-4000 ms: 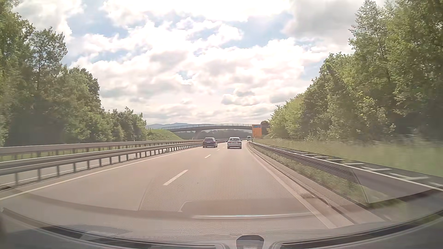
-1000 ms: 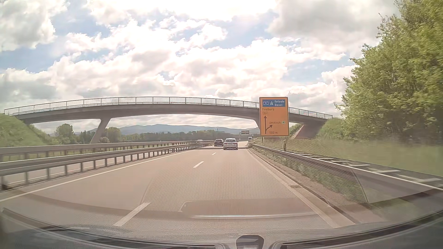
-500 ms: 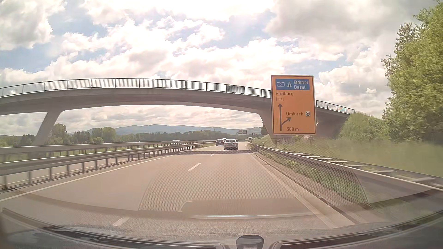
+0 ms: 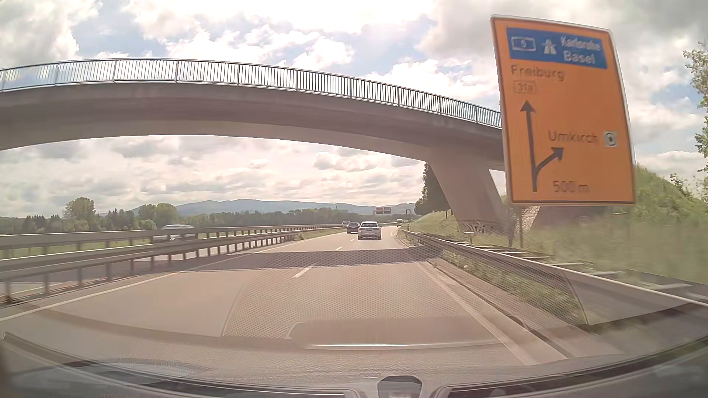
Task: Follow the waypoints while adhering to traffic rules and regulations
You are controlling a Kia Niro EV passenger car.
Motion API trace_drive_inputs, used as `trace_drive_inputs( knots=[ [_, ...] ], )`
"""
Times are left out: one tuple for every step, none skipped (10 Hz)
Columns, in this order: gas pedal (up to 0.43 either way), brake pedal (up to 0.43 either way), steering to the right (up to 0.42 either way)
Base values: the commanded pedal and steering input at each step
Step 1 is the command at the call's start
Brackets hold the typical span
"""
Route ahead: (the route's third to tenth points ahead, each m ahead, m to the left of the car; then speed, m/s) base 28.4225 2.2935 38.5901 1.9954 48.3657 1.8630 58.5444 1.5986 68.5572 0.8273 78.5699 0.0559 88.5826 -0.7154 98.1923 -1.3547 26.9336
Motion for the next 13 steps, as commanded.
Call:
trace_drive_inputs(
  knots=[
    [0.287, 0.0, 0.008],
    [0.287, 0.0, 0.008],
    [0.287, 0.0, 0.008],
    [0.299, 0.0, 0.008],
    [0.299, 0.0, 0.008],
    [0.299, 0.0, 0.008],
    [0.299, 0.0, 0.008],
    [0.299, 0.0, 0.008],
    [0.299, 0.0, 0.008],
    [0.287, 0.0, 0.008],
    [0.287, 0.0, 0.008],
    [0.287, 0.0, 0.009],
    [0.287, 0.0, 0.009]
  ],
)
